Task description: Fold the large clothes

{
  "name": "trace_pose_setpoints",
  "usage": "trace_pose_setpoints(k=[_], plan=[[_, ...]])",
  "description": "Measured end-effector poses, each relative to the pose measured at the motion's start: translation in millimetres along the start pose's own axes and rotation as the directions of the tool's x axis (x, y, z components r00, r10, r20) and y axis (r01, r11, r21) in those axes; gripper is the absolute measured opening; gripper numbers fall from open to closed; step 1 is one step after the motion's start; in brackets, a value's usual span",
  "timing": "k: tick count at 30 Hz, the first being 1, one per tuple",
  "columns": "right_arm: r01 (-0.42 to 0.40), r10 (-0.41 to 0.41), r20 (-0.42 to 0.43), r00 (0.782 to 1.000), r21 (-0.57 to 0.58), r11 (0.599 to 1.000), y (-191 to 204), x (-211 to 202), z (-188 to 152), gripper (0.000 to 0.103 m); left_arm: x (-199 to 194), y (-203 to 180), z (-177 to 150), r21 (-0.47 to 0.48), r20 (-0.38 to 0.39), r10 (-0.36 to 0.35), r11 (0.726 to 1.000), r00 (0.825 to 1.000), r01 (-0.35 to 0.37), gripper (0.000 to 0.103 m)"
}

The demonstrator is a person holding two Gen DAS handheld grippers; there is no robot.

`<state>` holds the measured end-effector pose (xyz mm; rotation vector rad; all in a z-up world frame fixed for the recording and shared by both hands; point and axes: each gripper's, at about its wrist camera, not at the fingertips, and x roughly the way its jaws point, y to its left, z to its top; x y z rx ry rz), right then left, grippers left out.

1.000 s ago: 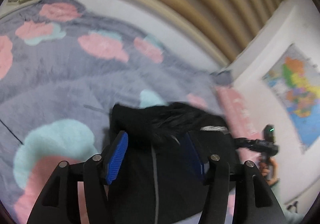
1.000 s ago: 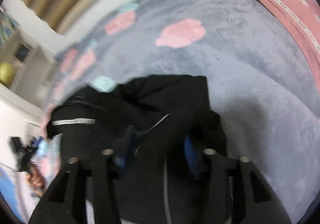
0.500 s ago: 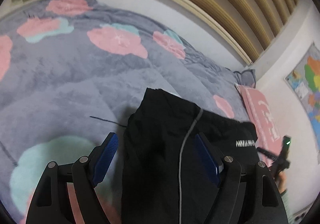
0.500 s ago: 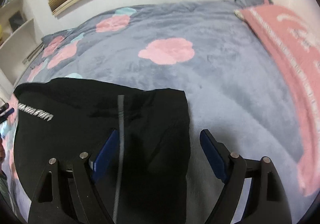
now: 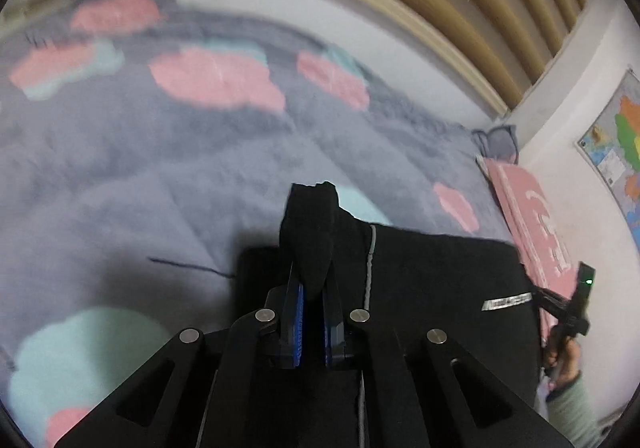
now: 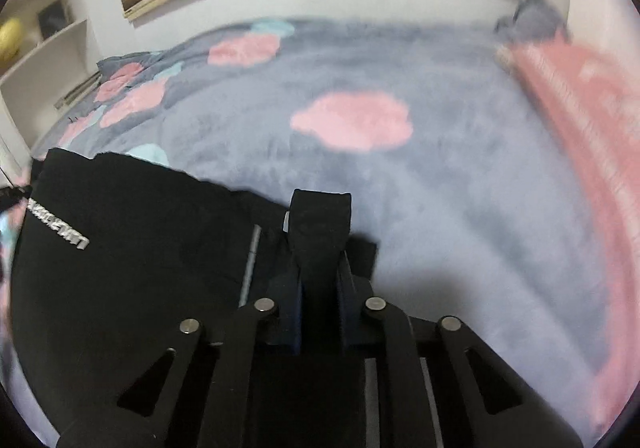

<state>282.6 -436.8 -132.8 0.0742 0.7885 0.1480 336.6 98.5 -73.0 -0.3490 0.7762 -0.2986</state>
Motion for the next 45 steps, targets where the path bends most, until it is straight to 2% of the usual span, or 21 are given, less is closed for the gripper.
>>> trace_pose_setpoints(k=[4, 6, 7, 9, 12, 14, 16, 18, 19, 20, 23, 25, 27, 29, 31, 33, 36, 38, 40, 43, 45], plan=[[0.086, -0.084, 0.118, 0.989, -0.006, 0.996, 7.4, -40.0, 28.3, 0.013, -51.4, -6.5, 16.8, -0.044, 0.139, -0.024, 0.999, 0.990, 0.030, 0.007], [0.112, -0.111, 0.164, 0.980, 0.008, 0.994, 13.5, -50.5, 47.4, 0.013, -66.5, -19.8, 26.5, -0.007, 0.190, 0.015, 1.000, 0.982, -0.014, 0.007], [0.136, -0.135, 0.180, 0.974, 0.004, 0.991, 18.3, -52.0, 57.0, 0.013, -69.9, -27.7, 30.6, 0.021, 0.215, 0.053, 0.998, 0.975, -0.059, 0.007], [0.168, -0.168, 0.181, 0.969, 0.011, 0.986, 24.1, -45.3, 72.6, 0.013, -65.8, -32.8, 37.3, 0.017, 0.232, 0.117, 0.992, 0.966, -0.124, 0.007], [0.212, -0.213, 0.101, 0.972, 0.024, 0.977, 27.6, -2.6, 88.3, 0.013, -28.8, -17.3, 44.9, -0.032, 0.173, 0.216, 0.976, 0.961, -0.214, 0.008], [0.240, -0.240, 0.010, 0.971, 0.027, 0.970, 27.3, 37.7, 86.1, 0.013, 9.3, -1.8, 41.1, -0.052, 0.095, 0.286, 0.958, 0.953, -0.283, 0.008], [0.257, -0.254, -0.096, 0.963, 0.020, 0.966, 24.5, 78.2, 74.0, 0.013, 60.9, 22.7, 27.7, -0.088, -0.043, 0.335, 0.937, 0.941, -0.337, 0.009], [0.234, -0.226, -0.196, 0.954, 0.017, 0.972, 20.7, 112.0, 54.8, 0.015, 98.3, 45.7, 13.0, -0.135, -0.160, 0.325, 0.928, 0.932, -0.347, 0.012], [0.228, -0.218, -0.221, 0.950, 0.018, 0.973, 19.3, 123.2, 47.0, 0.016, 105.9, 53.8, 9.4, -0.162, -0.168, 0.314, 0.926, 0.935, -0.340, 0.014], [0.230, -0.221, -0.211, 0.952, 0.022, 0.973, 19.3, 125.5, 43.5, 0.016, 105.9, 55.1, 10.4, -0.165, -0.159, 0.317, 0.925, 0.935, -0.342, 0.015], [0.230, -0.221, -0.208, 0.953, 0.018, 0.973, 19.1, 125.2, 41.2, 0.018, 107.5, 54.2, 12.8, -0.131, -0.167, 0.326, 0.928, 0.931, -0.348, 0.019], [0.228, -0.216, -0.213, 0.953, 0.036, 0.973, 14.4, 124.1, 41.0, 0.037, 98.3, 53.2, 13.2, -0.124, -0.150, 0.300, 0.940, 0.942, -0.319, 0.021], [0.232, -0.214, -0.193, 0.958, 0.075, 0.970, 7.4, 111.2, 40.2, 0.046, 82.7, 57.6, 15.1, -0.148, -0.130, 0.266, 0.947, 0.955, -0.284, 0.023], [0.223, -0.209, -0.126, 0.970, 0.111, 0.969, 6.3, 83.0, 39.8, 0.048, 55.4, 56.7, 15.0, -0.178, -0.091, 0.238, 0.951, 0.967, -0.251, 0.023], [0.166, -0.164, -0.024, 0.986, 0.128, 0.978, 9.4, 38.1, 37.4, 0.061, 16.2, 42.3, 21.2, -0.147, -0.005, 0.237, 0.961, 0.971, -0.235, 0.023], [0.107, -0.111, 0.025, 0.994, 0.123, 0.987, 17.8, 6.5, 37.4, 0.066, -10.0, 21.4, 27.0, -0.113, 0.041, 0.219, 0.970, 0.975, -0.213, 0.023], [0.014, -0.020, 0.069, 0.997, 0.086, 0.996, 43.5, -38.2, 37.4, 0.066, -47.3, -31.2, 23.0, -0.028, 0.086, 0.099, 0.995, 0.991, -0.097, 0.025], [-0.037, 0.033, 0.078, 0.996, 0.060, 0.997, 69.6, -64.2, 33.3, 0.066, -55.5, -69.3, 9.2, 0.057, 0.082, 0.082, 0.995, 0.993, -0.087, 0.042], [-0.081, 0.076, 0.083, 0.994, 0.063, 0.995, 92.7, -76.8, 27.6, 0.066, -55.3, -105.2, -17.7, 0.128, 0.061, 0.071, 0.989, 0.996, -0.078, 0.050], [-0.136, 0.131, 0.068, 0.989, 0.079, 0.988, 133.7, -83.6, 7.2, 0.066, -47.0, -133.9, -56.0, 0.149, 0.030, -0.006, 0.989, 1.000, 0.001, 0.050], [-0.128, 0.127, 0.026, 0.992, 0.039, 0.991, 161.1, -73.6, -6.3, 0.066, -27.5, -148.1, -84.1, 0.150, 0.005, -0.004, 0.989, 1.000, 0.004, 0.050]])
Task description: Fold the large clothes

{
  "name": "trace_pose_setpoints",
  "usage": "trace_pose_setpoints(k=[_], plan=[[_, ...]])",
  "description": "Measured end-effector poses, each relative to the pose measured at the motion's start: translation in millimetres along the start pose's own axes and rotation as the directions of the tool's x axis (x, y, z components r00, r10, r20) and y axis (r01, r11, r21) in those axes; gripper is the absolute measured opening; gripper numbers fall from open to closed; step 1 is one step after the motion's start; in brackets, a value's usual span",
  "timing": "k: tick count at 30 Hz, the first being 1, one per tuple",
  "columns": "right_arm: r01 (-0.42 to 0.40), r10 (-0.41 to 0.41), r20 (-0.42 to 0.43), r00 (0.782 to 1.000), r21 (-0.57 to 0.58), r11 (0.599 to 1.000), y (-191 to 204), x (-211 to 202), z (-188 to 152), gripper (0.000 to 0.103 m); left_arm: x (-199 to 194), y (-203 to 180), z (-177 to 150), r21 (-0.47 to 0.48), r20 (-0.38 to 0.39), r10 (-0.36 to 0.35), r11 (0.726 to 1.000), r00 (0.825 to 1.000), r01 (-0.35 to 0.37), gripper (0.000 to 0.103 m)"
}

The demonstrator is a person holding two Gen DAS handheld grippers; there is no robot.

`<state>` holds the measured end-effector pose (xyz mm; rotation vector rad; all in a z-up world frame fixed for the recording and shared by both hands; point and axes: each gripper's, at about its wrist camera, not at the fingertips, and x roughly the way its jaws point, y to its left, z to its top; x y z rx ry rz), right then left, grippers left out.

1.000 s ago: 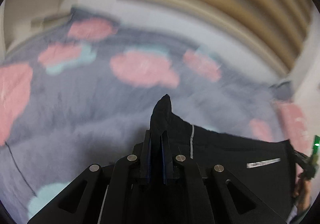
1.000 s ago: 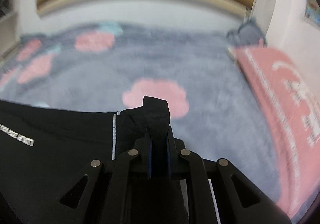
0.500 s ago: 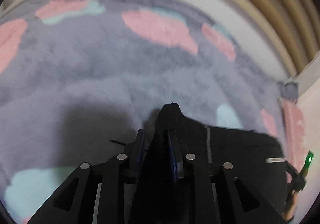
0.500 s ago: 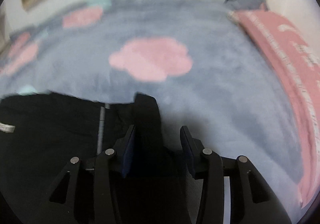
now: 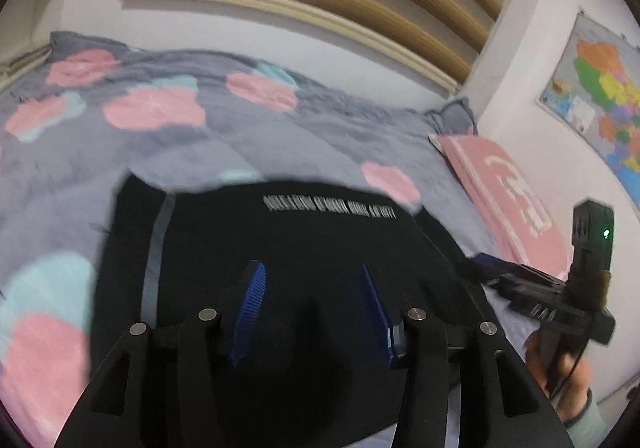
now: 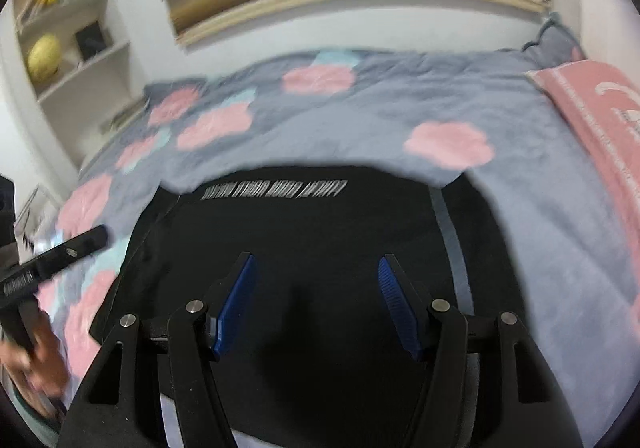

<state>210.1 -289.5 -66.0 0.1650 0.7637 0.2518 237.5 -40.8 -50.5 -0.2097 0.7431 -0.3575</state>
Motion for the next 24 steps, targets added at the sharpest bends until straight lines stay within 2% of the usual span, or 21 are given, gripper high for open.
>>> trace_pose_setpoints(k=[1, 3, 5, 7, 9, 12, 16, 19, 20, 22, 24], plan=[[0.035, -0.036, -0.030, 0.999, -0.044, 0.998, 13.1, 11.8, -7.9, 0.062, 7.7, -3.1, -7.9, -0.001, -0.025, 0.001, 1.000, 1.000, -0.001, 0.050], [0.092, -0.104, -0.105, 0.989, -0.110, 0.990, 26.6, 42.2, -23.9, 0.058, 48.7, 0.6, -27.7, -0.023, -0.162, 0.040, 0.999, 0.986, -0.044, 0.050], [0.118, -0.142, -0.158, 0.977, -0.154, 0.981, 30.1, 72.9, -38.4, 0.058, 77.3, 2.9, -37.1, 0.002, -0.218, 0.080, 0.997, 0.973, -0.082, 0.050], [0.111, -0.130, -0.164, 0.978, -0.117, 0.987, 23.1, 85.8, -43.9, 0.059, 88.2, 13.9, -39.1, -0.046, -0.220, 0.054, 0.997, 0.974, -0.066, 0.050], [0.109, -0.121, -0.150, 0.981, -0.085, 0.990, 20.3, 86.0, -45.8, 0.059, 89.9, 17.2, -37.7, -0.055, -0.206, 0.040, 0.997, 0.978, -0.053, 0.050], [0.138, -0.153, -0.126, 0.980, -0.122, 0.983, 27.3, 79.9, -47.4, 0.059, 84.1, 9.7, -38.2, -0.016, -0.182, 0.068, 0.997, 0.981, -0.072, 0.050], [0.108, -0.122, -0.084, 0.989, -0.156, 0.982, 35.0, 37.2, -48.6, 0.059, 47.8, -7.8, -40.3, 0.026, -0.151, 0.050, 0.999, 0.987, -0.047, 0.051], [0.096, -0.105, -0.045, 0.993, -0.181, 0.979, 37.9, -1.7, -63.6, 0.061, 17.3, -13.1, -49.1, 0.034, -0.123, 0.028, 0.999, 0.992, -0.024, 0.053], [0.094, -0.104, -0.049, 0.993, -0.183, 0.979, 36.5, -8.1, -70.6, 0.061, 12.5, -12.9, -54.9, 0.036, -0.121, 0.041, 0.999, 0.992, -0.037, 0.056], [0.103, -0.125, -0.118, 0.985, -0.172, 0.980, 29.7, 1.8, -82.7, 0.061, 25.8, -6.7, -68.3, 0.010, -0.192, 0.095, 0.995, 0.977, -0.095, 0.056], [0.070, -0.096, -0.211, 0.973, -0.126, 0.990, 14.5, 26.8, -97.1, 0.062, 48.4, 8.8, -80.7, -0.043, -0.243, 0.066, 0.996, 0.968, -0.079, 0.056]])
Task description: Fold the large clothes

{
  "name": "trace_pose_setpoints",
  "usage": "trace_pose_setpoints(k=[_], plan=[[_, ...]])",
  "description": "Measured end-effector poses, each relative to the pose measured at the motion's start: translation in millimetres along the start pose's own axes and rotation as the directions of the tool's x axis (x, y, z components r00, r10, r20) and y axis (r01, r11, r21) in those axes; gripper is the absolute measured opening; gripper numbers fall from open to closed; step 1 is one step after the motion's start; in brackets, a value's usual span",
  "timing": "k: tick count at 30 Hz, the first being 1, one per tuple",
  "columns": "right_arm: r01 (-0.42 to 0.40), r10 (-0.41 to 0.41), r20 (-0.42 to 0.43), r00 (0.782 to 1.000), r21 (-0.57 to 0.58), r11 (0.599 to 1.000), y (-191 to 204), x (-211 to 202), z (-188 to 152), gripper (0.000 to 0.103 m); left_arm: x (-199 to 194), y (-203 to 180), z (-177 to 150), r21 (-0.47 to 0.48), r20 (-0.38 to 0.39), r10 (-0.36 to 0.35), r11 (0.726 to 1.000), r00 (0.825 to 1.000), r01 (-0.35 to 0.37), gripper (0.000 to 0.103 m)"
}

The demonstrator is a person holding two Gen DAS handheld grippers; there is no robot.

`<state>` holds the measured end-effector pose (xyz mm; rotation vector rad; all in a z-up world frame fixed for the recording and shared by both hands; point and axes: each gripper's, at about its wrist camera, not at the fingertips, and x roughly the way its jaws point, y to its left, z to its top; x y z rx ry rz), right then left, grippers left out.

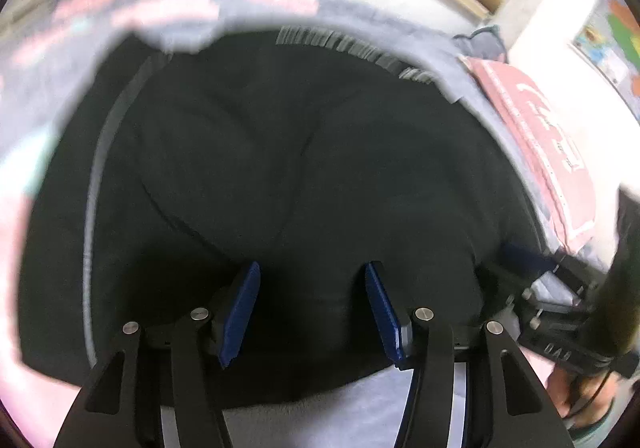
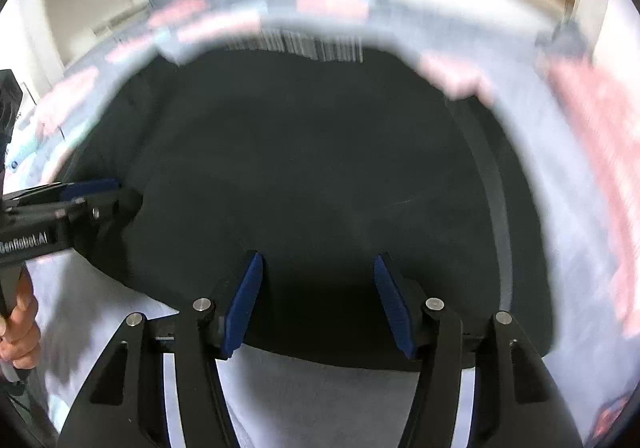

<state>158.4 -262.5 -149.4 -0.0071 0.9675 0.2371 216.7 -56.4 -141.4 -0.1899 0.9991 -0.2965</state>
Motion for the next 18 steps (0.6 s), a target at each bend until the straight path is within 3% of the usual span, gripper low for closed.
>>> trace_pose_setpoints(k=[2, 7, 11, 14, 15, 18], plan=[[-0.038, 0.038, 0.002, 0.999, 0.033, 0.999, -10.0, 16.9, 1.4, 0.062, 5.9, 3.9, -1.9, -0.006, 0.003, -0.016, 1.000, 1.000, 0.016, 0.056], [-0.029, 0.028, 0.012, 1.000, 0.042, 0.999, -10.1, 11.1, 6.7, 0.062, -12.0, -5.0, -6.4, 0.057, 0.025, -0.002, 0.998, 1.000, 0.001, 0.056], [-0.058, 0.057, 0.032, 0.998, 0.043, 0.997, -18.3, -20.0, 3.6, 0.067, -47.5, -0.9, -2.2, 0.058, 0.046, -0.033, 0.998, 0.998, 0.030, 0.057], [-0.042, 0.035, 0.092, 0.995, 0.078, 0.996, -41.6, -53.5, 4.0, 0.079, -83.7, 17.9, 3.0, 0.021, 0.116, -0.041, 0.999, 0.992, 0.039, 0.057], [-0.035, 0.024, 0.116, 0.993, 0.094, 0.995, -47.2, -68.2, -2.9, 0.085, -95.9, 27.4, 6.2, 0.001, 0.137, -0.033, 0.999, 0.990, 0.033, 0.058], [-0.013, -0.010, 0.160, 0.987, 0.144, 0.989, -81.5, -92.4, -2.1, 0.086, -127.5, 58.6, 15.8, -0.060, 0.203, -0.009, 0.998, 0.979, 0.022, 0.067]])
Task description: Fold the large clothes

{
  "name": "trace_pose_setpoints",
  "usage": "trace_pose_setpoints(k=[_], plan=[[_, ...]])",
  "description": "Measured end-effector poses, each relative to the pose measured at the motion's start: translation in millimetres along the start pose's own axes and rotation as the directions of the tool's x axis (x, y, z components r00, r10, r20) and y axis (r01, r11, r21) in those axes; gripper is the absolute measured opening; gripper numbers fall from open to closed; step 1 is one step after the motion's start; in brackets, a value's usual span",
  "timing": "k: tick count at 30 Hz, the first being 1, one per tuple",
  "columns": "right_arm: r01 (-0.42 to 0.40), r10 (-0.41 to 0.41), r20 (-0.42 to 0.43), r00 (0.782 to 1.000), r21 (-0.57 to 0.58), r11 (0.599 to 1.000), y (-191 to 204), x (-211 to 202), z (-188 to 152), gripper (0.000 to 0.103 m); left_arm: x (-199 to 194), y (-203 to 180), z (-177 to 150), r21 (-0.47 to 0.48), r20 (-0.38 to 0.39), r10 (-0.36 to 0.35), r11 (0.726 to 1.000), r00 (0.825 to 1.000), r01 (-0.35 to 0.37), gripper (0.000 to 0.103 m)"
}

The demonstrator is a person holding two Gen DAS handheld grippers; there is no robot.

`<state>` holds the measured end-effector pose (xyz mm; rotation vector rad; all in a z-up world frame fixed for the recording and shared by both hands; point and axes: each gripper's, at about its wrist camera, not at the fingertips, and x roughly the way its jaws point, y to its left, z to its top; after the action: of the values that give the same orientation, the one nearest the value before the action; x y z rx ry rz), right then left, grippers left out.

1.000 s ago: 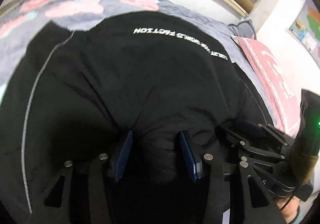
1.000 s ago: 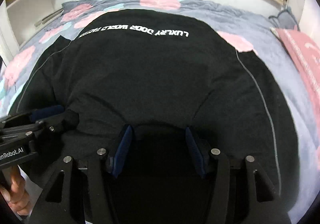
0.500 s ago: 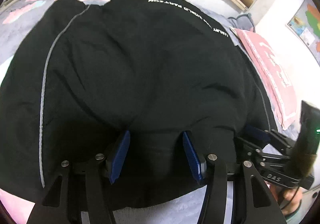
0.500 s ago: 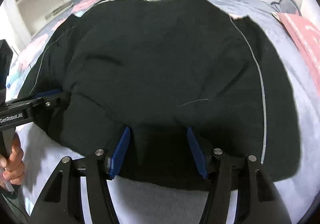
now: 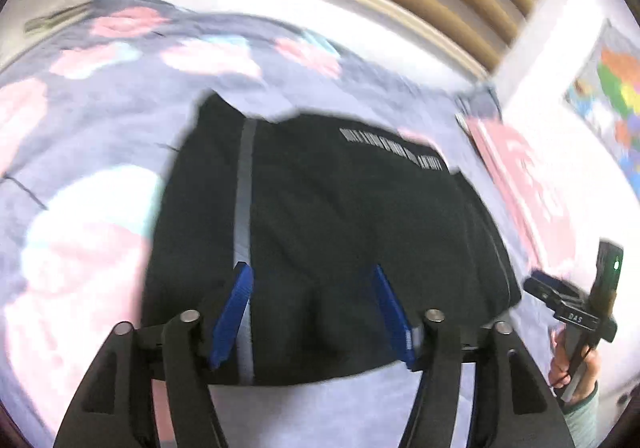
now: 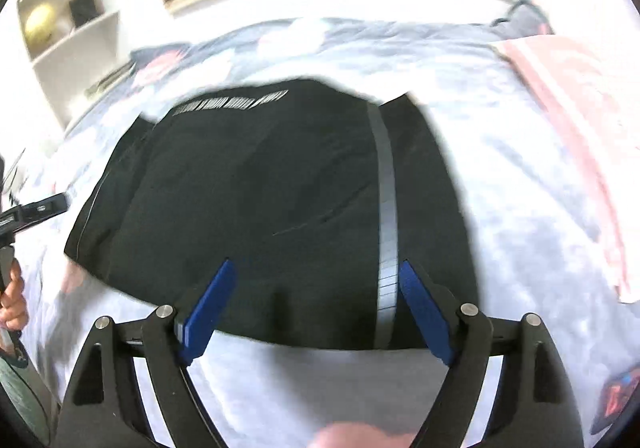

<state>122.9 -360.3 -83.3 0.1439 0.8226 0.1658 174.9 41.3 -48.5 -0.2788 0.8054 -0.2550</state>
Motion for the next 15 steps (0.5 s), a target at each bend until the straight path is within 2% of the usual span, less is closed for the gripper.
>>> trace_pose_setpoints(k=[3, 7, 9, 11, 15], plan=[[0.047, -0.047, -0.005, 0.999, 0.031, 0.998, -28.4, 1.6, 13.7, 0.086, -11.3, 25.8, 13.9, -0.032, 0.034, 0.018, 0.999, 0.999, -0.017, 0.071], [0.003, 0.001, -0.043, 0.999, 0.086, 0.996, -59.9, 22.7, 24.2, 0.086, -5.3, 60.3, 26.4, -0.056, 0.010, 0.015, 0.998, 1.000, -0.015, 0.071], [0.000, 0.006, -0.056, 0.998, 0.114, 0.993, -72.4, 40.2, 29.5, 0.086, 15.0, 74.1, 27.9, -0.082, -0.024, -0.019, 0.996, 1.000, 0.017, 0.071], [-0.002, 0.011, -0.065, 0.998, 0.136, 0.991, -81.7, 57.3, 32.5, 0.086, 38.1, 83.5, 28.7, -0.101, -0.061, -0.013, 0.995, 0.998, 0.007, 0.071], [0.008, 0.007, -0.093, 0.996, 0.165, 0.986, -100.4, 81.3, 30.3, 0.086, 61.7, 94.7, 33.2, -0.098, -0.051, -0.005, 0.995, 0.999, 0.000, 0.071]])
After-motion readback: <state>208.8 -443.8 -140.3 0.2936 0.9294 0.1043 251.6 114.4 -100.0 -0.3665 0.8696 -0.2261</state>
